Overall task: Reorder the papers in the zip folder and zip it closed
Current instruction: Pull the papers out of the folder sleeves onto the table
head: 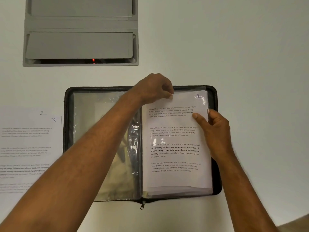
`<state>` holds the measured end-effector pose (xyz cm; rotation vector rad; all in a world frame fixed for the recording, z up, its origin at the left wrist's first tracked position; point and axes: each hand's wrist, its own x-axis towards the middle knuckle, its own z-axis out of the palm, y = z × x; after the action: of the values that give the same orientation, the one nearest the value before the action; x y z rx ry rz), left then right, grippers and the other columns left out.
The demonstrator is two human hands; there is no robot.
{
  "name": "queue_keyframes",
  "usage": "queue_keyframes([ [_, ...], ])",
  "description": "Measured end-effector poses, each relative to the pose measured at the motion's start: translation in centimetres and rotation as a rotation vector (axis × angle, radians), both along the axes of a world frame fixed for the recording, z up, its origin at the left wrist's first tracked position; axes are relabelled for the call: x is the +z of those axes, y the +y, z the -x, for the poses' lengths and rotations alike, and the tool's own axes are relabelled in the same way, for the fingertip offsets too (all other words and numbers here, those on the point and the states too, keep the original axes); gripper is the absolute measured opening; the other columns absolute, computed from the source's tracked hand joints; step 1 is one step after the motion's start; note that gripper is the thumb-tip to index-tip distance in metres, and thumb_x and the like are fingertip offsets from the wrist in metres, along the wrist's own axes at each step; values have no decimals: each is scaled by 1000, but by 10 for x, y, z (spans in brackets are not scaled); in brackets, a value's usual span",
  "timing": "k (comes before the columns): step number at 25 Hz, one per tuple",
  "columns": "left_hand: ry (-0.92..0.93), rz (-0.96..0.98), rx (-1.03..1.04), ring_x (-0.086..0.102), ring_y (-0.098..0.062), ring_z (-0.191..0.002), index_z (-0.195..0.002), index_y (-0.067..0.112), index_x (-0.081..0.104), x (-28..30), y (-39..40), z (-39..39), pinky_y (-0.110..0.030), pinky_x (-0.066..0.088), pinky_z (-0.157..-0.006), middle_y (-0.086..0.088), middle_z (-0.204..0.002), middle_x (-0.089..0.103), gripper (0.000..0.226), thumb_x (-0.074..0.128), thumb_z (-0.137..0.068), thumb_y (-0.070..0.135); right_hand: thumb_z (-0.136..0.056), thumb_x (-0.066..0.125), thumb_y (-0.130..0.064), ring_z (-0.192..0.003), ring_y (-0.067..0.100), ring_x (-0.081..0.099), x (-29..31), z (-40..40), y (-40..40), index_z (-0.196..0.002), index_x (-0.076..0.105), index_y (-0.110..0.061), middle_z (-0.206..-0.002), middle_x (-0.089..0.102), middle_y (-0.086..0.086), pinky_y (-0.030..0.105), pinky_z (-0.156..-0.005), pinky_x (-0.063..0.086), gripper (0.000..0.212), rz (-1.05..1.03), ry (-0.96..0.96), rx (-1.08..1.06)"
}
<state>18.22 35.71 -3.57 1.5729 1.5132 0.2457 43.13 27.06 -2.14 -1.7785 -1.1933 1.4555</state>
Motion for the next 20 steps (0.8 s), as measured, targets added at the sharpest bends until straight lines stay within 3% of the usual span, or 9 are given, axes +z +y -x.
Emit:
queue_keyframes([
  [4, -5, 50, -74, 59, -1, -71, -85, 23, 73, -1, 6, -1, -22, 43, -68, 13, -78, 67, 11, 83, -84, 26, -97, 71, -26, -89, 11, 77, 0, 1, 0, -117, 70, -16, -105, 78, -8, 25, -66, 62, 22, 10, 27, -13],
  [8, -44, -23, 9, 57, 8, -69, -85, 22, 73, -2, 8, 0, -22, 41, -71, 16, -82, 67, 8, 77, -90, 28, -94, 75, -28, -91, 12, 77, -6, -2, -7, -124, 67, -21, -108, 77, -6, 28, -70, 62, 31, 70, 47, -6],
  [11, 67, -150, 94, 52, -1, -88, -89, 33, 66, 0, 13, 0, -36, 31, -90, 19, -93, 61, 8, 70, -95, 37, -93, 76, -28, -92, 7, 75, -13, -7, -22, -124, 66, -23, -110, 76, -7, 23, -70, 61, 33, 86, -4, -5],
  [14, 168, -290, 146, 50, -9, -103, -93, 35, 65, 5, 21, 1, -39, 20, -92, 19, -104, 61, 9, 64, -96, 43, -93, 76, -30, -96, 5, 73, -21, -15, -41, -124, 66, -25, -112, 74, -10, 24, -75, 62, 34, 86, -80, 0],
  [18, 149, -367, 207, 58, -9, -101, -101, 28, 63, 20, 40, 5, -34, 18, -95, 17, -102, 64, 12, 58, -100, 39, -95, 74, -25, -87, 4, 74, -26, -20, -56, -120, 65, -25, -107, 75, -8, 20, -66, 60, 26, 108, -93, -14],
  [20, 147, -417, 249, 61, -8, -98, -103, 25, 65, 28, 53, 11, -33, 27, -96, 17, -99, 65, 15, 58, -100, 37, -96, 73, -21, -80, 7, 74, -28, -21, -59, -118, 65, -23, -94, 76, -7, 19, -63, 58, 23, 115, -105, -14],
])
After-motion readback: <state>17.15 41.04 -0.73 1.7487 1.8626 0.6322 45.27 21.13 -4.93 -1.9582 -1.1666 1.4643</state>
